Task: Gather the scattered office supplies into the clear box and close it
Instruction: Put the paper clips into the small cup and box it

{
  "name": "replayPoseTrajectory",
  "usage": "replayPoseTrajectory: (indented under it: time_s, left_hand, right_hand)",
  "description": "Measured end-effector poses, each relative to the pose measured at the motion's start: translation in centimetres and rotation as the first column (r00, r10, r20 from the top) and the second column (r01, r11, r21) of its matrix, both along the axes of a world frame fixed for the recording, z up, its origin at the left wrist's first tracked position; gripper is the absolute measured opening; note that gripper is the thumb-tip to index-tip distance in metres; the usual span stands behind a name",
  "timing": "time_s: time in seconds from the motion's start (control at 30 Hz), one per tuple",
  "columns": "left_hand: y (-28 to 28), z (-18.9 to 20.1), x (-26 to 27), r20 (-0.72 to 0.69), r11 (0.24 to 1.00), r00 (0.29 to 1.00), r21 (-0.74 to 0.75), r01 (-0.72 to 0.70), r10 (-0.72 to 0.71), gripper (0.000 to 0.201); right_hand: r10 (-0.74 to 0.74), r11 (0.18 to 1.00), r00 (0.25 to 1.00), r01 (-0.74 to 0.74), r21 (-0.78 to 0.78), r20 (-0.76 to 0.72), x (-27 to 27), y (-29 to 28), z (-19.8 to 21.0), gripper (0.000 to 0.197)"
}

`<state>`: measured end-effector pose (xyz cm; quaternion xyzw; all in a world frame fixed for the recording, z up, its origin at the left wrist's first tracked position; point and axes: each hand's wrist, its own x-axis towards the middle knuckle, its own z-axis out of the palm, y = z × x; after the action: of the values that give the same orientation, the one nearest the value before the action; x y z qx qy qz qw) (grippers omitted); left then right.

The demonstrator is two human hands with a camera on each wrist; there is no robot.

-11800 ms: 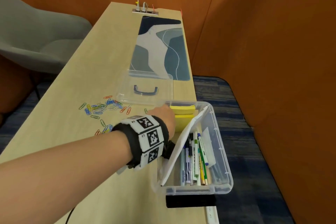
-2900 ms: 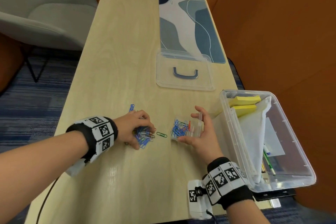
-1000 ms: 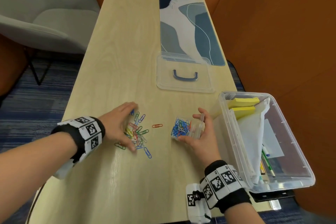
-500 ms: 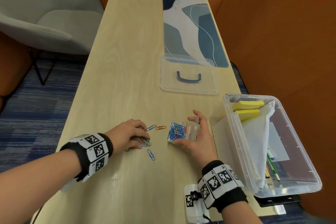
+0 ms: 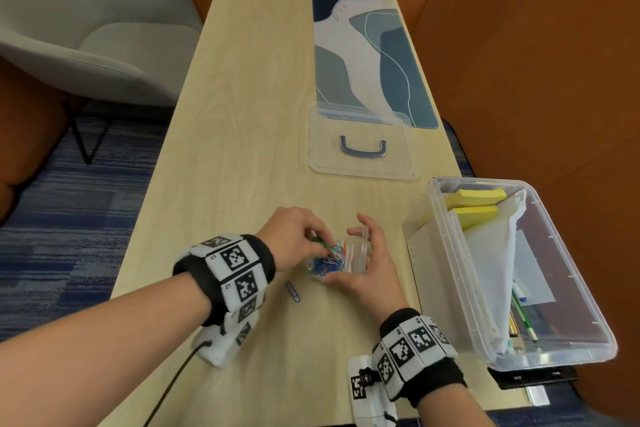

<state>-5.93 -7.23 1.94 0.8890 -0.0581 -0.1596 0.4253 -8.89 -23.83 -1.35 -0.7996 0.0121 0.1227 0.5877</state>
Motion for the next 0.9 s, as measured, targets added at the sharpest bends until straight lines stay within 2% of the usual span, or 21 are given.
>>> replayPoseTrajectory:
  time_s: [0.1,0.2,0.3,0.37,0.43,0.6,0.7,0.8,0.9]
  left_hand:
    - [-0.9,0.3,-0.3,-0.021,0.998,0.999,-0.036,0.049,-0.050,0.028]
    - [1.4,0.5,-0.5,-0.005,0.998,0.998,-0.004,0.067,-0.067,0.037]
    - [6.0,-0.4,-0.8,-0.122,0.971,0.985,0.193,0.144,-0.122,0.052]
    - [8.7,-1.4,-1.7,-0.249,0.899,0.954,0.358,0.253,-0.169,0.058]
    - [9.7,-2.3,-2.7,-0.310,0.879,0.936,0.384,0.284,-0.167,0.056]
    - [7.6,-3.8,-2.7,-0.173,0.954,0.974,0.233,0.188,-0.149,0.028]
    - [6.1,-4.1,-1.6,-0.068,0.971,0.992,0.210,0.118,-0.106,0.029]
    - [6.4,-3.2,-0.8,-0.015,0.984,0.999,0.173,0.048,-0.046,0.052]
    - [7.6,-2.9,-0.9,-0.131,0.961,0.991,0.269,0.063,-0.028,0.107]
  right_hand:
    - [0.023,0.999,1.000,-0.023,0.031,-0.001,0.0,0.2,0.2,0.097]
    - [0.001,0.999,1.000,-0.002,0.034,0.019,0.1,-0.1,0.3,0.098]
    - [-0.024,0.999,1.000,0.023,0.036,0.010,0.0,-0.6,0.4,0.098]
    - [-0.045,0.998,0.999,0.045,0.036,0.010,-0.2,-1.0,0.3,0.097]
    - [-0.066,0.998,0.998,0.065,0.018,0.014,-0.4,-1.2,0.0,0.097]
    - [-0.075,0.997,0.997,0.075,0.006,0.021,-0.3,-1.3,0.0,0.097]
    - [-0.073,0.997,0.997,0.073,0.007,0.036,-0.3,-1.4,0.3,0.095]
    - [-0.089,0.996,0.995,0.090,-0.013,0.049,-0.3,-1.7,0.5,0.095]
    - [-0.092,0.995,0.994,0.094,-0.037,0.060,-0.3,-2.0,0.7,0.096]
